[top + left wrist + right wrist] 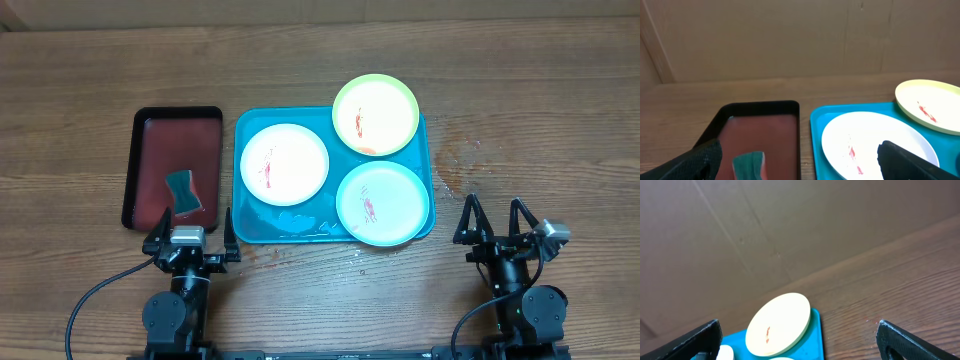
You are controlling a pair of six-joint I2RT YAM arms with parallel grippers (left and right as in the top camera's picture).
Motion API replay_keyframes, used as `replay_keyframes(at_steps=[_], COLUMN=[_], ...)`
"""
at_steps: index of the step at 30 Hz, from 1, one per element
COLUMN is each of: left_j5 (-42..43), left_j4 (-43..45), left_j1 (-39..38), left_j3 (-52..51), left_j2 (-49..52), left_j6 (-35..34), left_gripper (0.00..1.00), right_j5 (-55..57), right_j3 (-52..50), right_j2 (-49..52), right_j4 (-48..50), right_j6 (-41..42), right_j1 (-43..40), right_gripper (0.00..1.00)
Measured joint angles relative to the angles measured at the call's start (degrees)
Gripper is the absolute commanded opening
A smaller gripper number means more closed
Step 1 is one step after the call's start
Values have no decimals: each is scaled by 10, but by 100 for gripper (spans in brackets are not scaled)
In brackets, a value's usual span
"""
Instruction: Clean dirty plates on tray and stack at the side
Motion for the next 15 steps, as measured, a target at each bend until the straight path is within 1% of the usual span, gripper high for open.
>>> replay_keyframes(at_steps=[3,7,11,15], left_j5=[-1,-2,-2,-2], left_j4=[-32,-93,-136,-189], left_j1=[0,0,0,0], left_j3=[18,83,173,285], left_j2=[3,29,81,158], left_j6=[0,0,0,-11], left_gripper=[100,100,100,100], right_j5=[-21,-39,-45,-59], right_j3=[14,80,169,261], right_j2=[3,32,94,177], right_j4=[-6,-22,-35,-61], right_j6=[-17,-43,-59,-65], right_j1=[0,0,0,0], right_gripper=[100,100,100,100])
